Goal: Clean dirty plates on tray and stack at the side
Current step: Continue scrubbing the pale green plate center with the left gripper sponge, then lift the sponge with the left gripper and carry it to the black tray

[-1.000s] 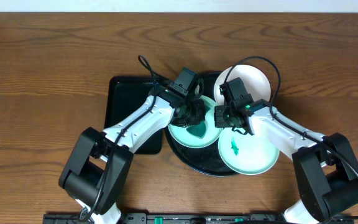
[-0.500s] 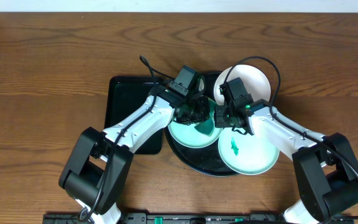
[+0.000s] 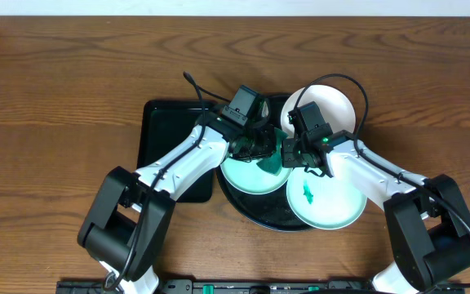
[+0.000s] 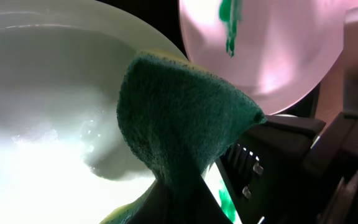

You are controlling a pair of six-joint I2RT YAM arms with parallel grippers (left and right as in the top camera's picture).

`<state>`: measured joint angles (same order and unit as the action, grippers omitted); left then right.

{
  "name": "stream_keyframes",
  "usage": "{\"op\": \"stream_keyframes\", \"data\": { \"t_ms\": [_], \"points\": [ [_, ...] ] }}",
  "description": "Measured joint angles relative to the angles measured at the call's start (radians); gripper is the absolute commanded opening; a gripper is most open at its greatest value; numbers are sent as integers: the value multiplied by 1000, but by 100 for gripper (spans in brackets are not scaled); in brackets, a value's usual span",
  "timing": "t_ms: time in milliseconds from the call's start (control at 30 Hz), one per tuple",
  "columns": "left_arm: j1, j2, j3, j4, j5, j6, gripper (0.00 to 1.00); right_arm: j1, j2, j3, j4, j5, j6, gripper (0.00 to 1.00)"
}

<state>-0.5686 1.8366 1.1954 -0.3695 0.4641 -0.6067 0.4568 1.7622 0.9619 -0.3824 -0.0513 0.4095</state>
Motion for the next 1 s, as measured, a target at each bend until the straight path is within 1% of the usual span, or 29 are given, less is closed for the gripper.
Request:
{"op": "stream_keyframes", "data": {
  "t_ms": [367,567,767,867,1000],
  "points": [
    [0,53,0,8,-3,0,7,0,0,0,0,0,0,1],
    [0,89,0,12,-42,2,8,0,0,0,0,0,0,1],
    [11,87,0,10,-53,33,7,0,0,0,0,0,0,1],
    [32,64,0,-13,-99,43,8,0,0,0,0,0,0,1],
    [72,26,0,-59,-213,74,7,0,0,0,0,0,0,1]
  ]
}}
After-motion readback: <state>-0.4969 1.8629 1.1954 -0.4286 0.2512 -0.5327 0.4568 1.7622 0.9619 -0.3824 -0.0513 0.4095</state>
